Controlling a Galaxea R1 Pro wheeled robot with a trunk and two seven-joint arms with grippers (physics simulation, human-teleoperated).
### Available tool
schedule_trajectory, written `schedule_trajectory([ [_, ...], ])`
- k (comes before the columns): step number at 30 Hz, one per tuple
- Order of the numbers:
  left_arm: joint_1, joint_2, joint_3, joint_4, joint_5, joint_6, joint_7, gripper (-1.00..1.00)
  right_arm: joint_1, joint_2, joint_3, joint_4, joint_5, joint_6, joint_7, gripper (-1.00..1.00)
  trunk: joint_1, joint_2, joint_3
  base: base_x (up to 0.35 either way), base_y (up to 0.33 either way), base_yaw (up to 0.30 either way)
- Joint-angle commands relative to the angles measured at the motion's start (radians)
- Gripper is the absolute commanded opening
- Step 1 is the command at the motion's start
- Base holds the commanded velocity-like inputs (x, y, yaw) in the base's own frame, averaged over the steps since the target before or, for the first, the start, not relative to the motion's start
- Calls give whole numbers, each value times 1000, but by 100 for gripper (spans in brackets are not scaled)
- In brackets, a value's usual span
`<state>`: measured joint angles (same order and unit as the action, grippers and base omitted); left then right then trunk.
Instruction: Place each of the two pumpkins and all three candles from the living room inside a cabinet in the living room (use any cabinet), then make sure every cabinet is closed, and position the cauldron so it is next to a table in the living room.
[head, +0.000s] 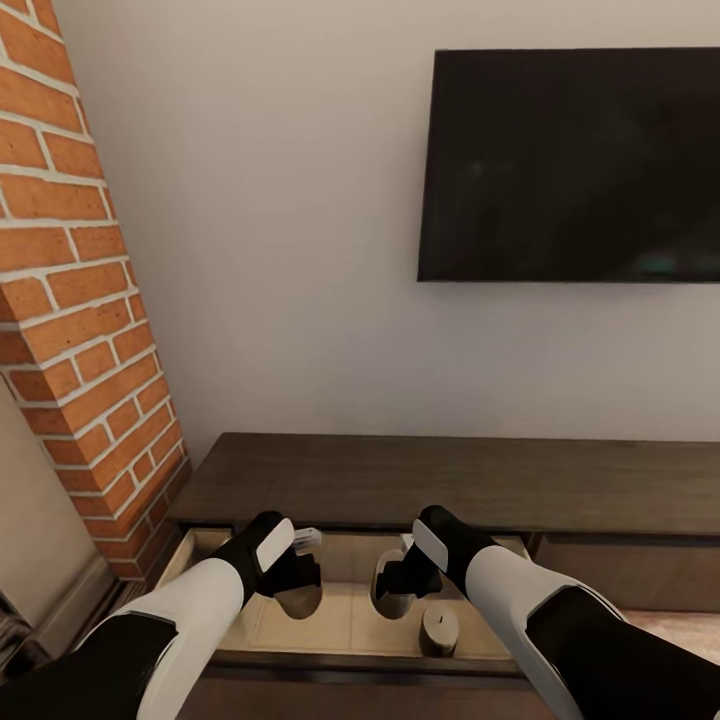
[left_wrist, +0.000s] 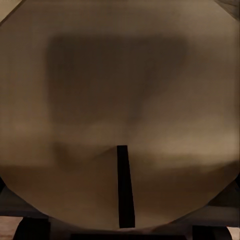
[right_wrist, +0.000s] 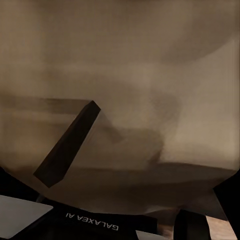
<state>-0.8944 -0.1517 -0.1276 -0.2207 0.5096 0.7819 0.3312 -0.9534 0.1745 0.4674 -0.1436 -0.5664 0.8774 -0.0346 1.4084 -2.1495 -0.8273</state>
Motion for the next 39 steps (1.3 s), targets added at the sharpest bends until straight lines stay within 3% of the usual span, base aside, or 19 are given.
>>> schedule_trajectory([
  [1,0,0,-8,-2,10,4,6,-100,-1,0,5,-1,-7,3,-4,-100,0,0,-1,17,0,0],
  [39,0,-3,-8,-2,10,2,6,-100,-1,0,5,-1,-7,2,-4,-100,0,0,-51,13,12,0],
])
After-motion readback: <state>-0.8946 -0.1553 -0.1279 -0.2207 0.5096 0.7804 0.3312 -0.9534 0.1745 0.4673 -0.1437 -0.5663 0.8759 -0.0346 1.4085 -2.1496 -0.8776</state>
